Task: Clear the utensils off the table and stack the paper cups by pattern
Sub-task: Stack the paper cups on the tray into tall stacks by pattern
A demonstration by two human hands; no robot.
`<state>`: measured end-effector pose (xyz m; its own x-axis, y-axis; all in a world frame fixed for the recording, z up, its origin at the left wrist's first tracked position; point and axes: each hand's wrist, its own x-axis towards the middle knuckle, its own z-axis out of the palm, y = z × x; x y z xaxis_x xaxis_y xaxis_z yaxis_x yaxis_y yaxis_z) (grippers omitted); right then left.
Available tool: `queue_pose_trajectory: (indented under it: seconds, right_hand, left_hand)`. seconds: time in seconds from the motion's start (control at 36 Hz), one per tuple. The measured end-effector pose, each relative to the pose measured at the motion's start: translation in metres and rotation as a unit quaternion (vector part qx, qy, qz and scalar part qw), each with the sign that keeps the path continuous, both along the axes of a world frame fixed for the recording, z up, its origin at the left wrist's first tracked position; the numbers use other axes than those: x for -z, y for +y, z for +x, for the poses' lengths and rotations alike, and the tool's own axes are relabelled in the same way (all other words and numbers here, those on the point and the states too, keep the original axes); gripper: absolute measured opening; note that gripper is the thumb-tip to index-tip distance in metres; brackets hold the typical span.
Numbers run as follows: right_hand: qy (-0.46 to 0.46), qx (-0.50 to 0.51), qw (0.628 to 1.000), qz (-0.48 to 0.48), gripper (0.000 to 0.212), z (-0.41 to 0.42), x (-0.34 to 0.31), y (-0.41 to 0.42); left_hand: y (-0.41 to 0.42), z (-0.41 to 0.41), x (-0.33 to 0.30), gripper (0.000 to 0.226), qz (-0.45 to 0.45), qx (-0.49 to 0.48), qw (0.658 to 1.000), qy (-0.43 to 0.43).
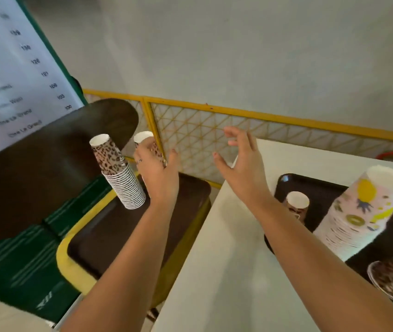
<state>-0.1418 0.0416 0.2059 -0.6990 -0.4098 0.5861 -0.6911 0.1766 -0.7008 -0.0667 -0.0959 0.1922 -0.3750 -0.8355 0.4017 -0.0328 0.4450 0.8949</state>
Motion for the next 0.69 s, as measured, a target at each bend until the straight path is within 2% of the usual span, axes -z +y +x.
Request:
queue_pose_trajectory:
  seconds: [0.11, 0.28, 0.42, 0.5, 0.58, 0.69]
  right_hand:
    - [-0.018, -0.010, 0.999, 0.028, 0.049, 0.000, 0.017, -0.055]
    - [-0.048, -0.029, 0.997, 0.048, 0.049, -0.001, 0.034, -0.115]
    - [-0.072, -0.043, 0.995, 0.060, 0.052, -0.008, 0.041, -0.152]
    - [-0.092, -0.055, 0.992, 0.062, 0.063, -0.011, 0.045, -0.171]
    - [-0.114, -0.069, 0.988, 0.075, 0.074, -0.012, 0.049, -0.186]
    - [-0.139, -0.071, 0.985, 0.068, 0.071, -0.013, 0.057, -0.193]
  left_hand:
    - [-0.051, -0.001, 0.015, 0.063, -0.010, -0.012, 0.999, -0.031]
    - [-0.111, -0.014, 0.045, 0.089, 0.017, 0.083, 0.992, -0.092]
    - [-0.129, -0.016, 0.059, 0.085, 0.083, 0.171, 0.979, -0.070]
    - [-0.132, -0.015, 0.067, 0.077, 0.064, 0.189, 0.978, -0.058]
    - [-0.134, -0.012, 0.071, 0.086, 0.039, 0.206, 0.976, -0.063]
    - [-0.139, -0.007, 0.081, 0.099, 0.015, 0.253, 0.964, -0.081]
